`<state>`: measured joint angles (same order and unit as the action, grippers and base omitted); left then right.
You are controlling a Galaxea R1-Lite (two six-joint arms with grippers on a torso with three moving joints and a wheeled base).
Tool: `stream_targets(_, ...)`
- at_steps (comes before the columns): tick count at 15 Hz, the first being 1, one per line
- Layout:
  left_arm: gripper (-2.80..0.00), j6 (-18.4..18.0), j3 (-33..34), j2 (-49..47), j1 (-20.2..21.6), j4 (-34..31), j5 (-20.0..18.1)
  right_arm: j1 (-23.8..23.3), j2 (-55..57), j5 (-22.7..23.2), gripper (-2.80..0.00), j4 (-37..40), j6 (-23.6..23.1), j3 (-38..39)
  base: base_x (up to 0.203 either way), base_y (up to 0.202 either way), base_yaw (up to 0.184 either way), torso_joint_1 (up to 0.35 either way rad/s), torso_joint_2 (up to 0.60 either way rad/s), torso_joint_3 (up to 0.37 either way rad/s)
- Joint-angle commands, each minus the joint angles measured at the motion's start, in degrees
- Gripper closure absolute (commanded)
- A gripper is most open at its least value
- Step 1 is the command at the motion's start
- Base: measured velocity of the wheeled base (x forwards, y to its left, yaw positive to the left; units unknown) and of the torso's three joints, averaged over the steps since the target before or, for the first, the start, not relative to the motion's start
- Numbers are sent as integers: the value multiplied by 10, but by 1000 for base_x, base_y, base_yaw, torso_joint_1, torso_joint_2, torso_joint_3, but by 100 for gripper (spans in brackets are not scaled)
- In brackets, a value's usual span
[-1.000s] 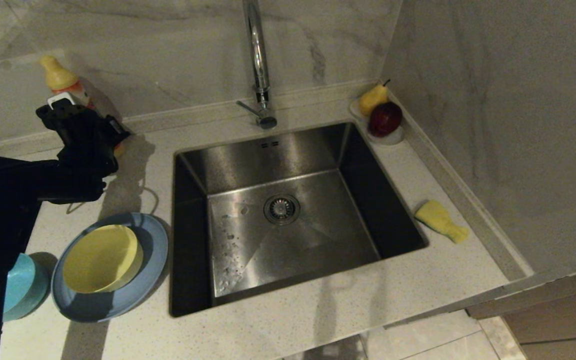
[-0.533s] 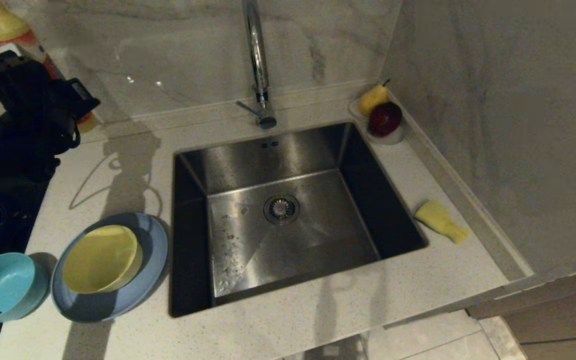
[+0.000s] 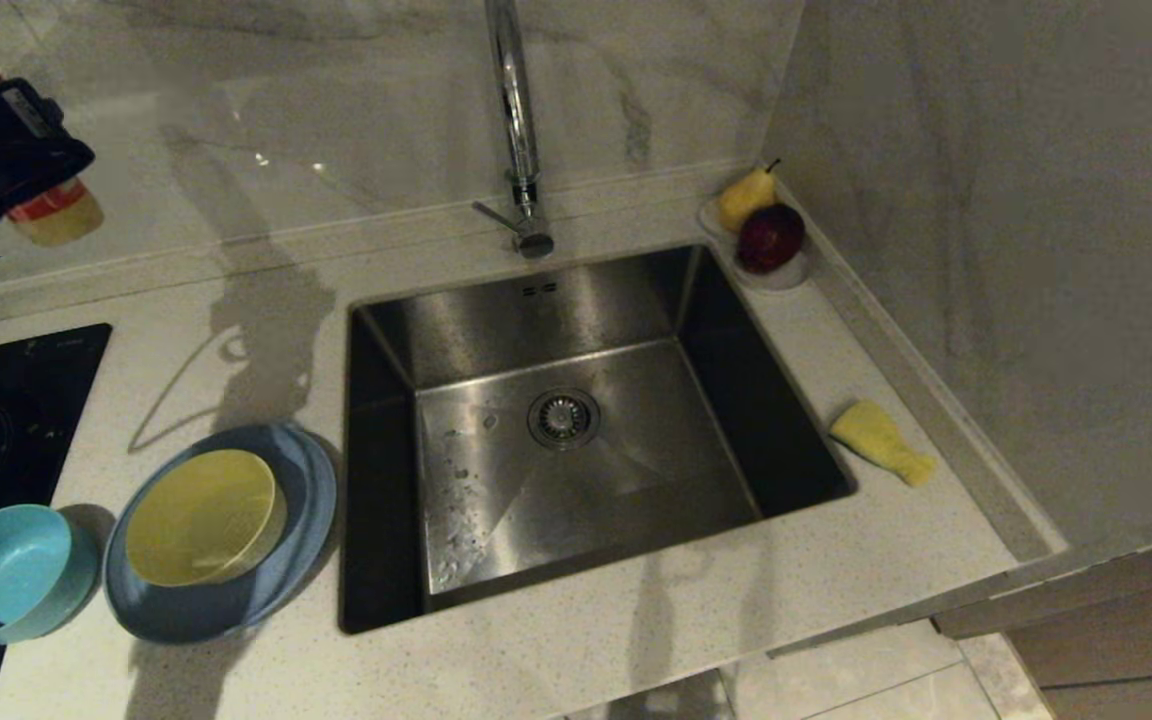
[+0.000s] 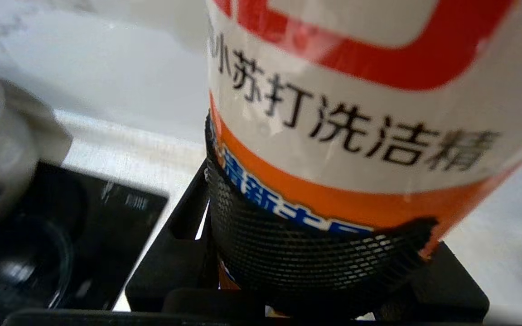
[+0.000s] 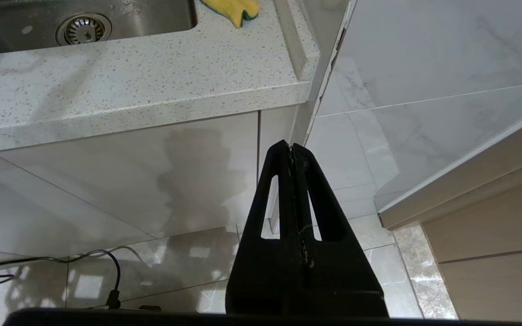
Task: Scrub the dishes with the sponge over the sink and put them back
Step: Squeeze it onto the sponge
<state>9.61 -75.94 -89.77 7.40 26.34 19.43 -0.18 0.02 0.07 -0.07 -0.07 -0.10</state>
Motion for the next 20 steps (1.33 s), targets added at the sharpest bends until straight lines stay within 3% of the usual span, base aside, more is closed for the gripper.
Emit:
stream_targets(1,0,-5,34,112,-24,-53,-7,0,0,0,0,0,0,0,0,0,0,0,0,0)
stream_targets(5,0,-43,43,185,-112,-157,-22,0,0,0,0,0,0,1,0,0,0,0,0,0)
stream_targets(9,0,-128,26,188,-196,-166,-24,0,0,0,0,0,0,0,0,0,0,0,0,0)
stream_targets(15,0,-144,16,190,-314,-227,-23,0,0,0,0,0,1,0,0,0,0,0,0,0)
stream_targets(19,0,-192,-28,174,-360,-235,-19,0,0,0,0,0,1,0,0,0,0,0,0,0)
stream_targets(20,0,-198,-52,174,-377,-265,-18,0,0,0,0,0,0,0,0,0,0,0,0,0)
